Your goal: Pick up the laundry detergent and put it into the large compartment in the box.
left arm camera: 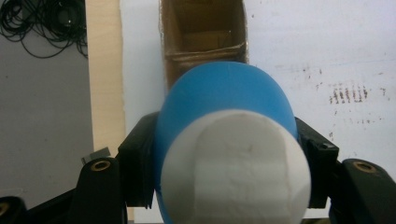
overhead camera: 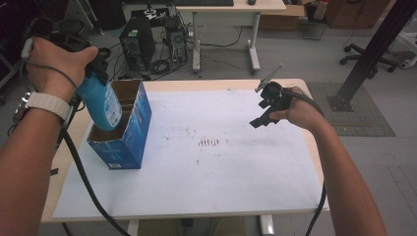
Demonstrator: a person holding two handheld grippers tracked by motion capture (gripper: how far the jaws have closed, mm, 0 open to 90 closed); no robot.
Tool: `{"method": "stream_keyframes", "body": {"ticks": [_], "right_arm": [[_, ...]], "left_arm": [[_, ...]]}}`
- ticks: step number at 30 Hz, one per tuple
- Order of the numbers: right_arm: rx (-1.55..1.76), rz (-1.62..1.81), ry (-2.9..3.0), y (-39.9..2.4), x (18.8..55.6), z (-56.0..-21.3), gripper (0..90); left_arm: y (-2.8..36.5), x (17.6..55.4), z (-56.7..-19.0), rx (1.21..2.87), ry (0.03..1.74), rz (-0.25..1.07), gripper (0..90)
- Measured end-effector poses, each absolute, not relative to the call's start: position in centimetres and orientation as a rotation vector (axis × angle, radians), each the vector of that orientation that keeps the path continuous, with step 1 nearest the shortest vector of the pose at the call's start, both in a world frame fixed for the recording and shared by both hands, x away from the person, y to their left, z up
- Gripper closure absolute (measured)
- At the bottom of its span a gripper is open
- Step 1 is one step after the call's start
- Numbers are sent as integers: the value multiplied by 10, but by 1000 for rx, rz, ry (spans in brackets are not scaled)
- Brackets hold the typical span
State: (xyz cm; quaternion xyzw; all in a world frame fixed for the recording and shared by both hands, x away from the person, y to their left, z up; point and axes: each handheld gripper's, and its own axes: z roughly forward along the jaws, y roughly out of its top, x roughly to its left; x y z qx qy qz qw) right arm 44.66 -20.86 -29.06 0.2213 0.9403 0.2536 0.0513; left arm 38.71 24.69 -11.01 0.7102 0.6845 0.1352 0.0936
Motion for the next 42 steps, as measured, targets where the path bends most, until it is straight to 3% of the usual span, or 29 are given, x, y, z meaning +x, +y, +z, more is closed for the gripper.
{"method": "stream_keyframes", "body": {"ticks": [42], "right_arm": [[694,753,2872,-210,451,-296,95]], "left_arm": [[249,408,-193,2169,2051,381,372]]}}
